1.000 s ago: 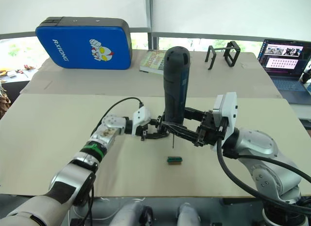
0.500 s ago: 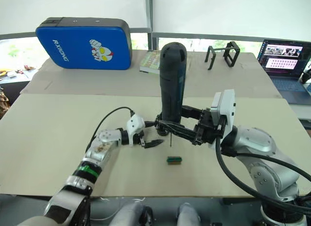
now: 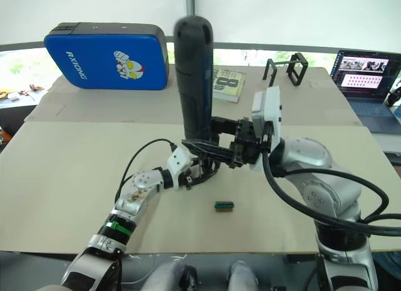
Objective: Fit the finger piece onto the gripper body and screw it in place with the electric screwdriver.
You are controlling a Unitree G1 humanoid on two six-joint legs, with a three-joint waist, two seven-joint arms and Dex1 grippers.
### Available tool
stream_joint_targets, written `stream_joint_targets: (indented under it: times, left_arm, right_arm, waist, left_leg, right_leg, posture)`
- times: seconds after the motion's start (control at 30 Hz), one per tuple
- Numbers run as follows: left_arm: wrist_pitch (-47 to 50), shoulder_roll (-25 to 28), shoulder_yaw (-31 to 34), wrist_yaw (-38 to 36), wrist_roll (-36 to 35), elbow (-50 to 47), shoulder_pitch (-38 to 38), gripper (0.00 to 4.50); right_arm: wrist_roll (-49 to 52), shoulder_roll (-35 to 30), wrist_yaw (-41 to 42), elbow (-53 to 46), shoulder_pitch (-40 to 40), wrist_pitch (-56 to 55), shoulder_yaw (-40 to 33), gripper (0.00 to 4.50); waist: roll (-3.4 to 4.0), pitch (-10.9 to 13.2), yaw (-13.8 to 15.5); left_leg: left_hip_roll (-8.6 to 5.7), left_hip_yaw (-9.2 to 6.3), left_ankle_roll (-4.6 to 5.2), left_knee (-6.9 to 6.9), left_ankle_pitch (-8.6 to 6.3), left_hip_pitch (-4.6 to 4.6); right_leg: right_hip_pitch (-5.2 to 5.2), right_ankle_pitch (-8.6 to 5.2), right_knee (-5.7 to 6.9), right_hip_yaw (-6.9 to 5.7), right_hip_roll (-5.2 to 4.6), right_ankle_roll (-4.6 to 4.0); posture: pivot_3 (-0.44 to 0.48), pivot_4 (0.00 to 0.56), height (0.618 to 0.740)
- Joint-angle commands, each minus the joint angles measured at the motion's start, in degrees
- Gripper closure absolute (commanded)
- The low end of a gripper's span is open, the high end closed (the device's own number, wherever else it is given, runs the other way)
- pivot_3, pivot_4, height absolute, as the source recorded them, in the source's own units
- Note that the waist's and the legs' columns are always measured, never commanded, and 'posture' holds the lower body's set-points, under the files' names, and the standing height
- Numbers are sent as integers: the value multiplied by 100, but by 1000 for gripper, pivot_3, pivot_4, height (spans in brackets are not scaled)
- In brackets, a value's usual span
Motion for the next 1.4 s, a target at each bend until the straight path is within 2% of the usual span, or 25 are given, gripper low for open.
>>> stream_joint_targets:
  times: [0.03,0.3,0.6,1.4]
  left_arm:
    - [-129,18,7,-69,-91,-45,-112,2188]
    - [-126,-4,-3,-67,-105,-92,-62,2188]
    - [-132,-21,8,-45,-112,-86,-79,2188]
    - [-109,-27,18,-43,-125,-134,-131,2188]
  right_arm:
    - [-218,98,30,89,-316,-140,66,2585]
    - [-828,242,70,570,-809,-223,267,2585]
    - [-1168,341,225,783,-978,-209,288,2585]
    - [-1608,499,527,912,-683,-397,336,2585]
  waist:
    - [0,0,-5]
    - [0,0,-8]
    - [0,0,-10]
    - [0,0,-14]
  left_leg:
    - [-2,2,0,0,0,0]
    - [-2,2,-1,1,0,0]
    - [-3,3,-1,0,1,0]
    - [-3,4,-3,0,1,1]
  right_leg:
    - [1,0,0,1,0,1]
    - [2,0,1,-1,2,1]
    - [2,0,0,-2,4,2]
    - [3,-1,-1,-2,7,2]
  posture:
    - [0,150,740]
    - [0,150,740]
    - [0,150,740]
    - [0,150,740]
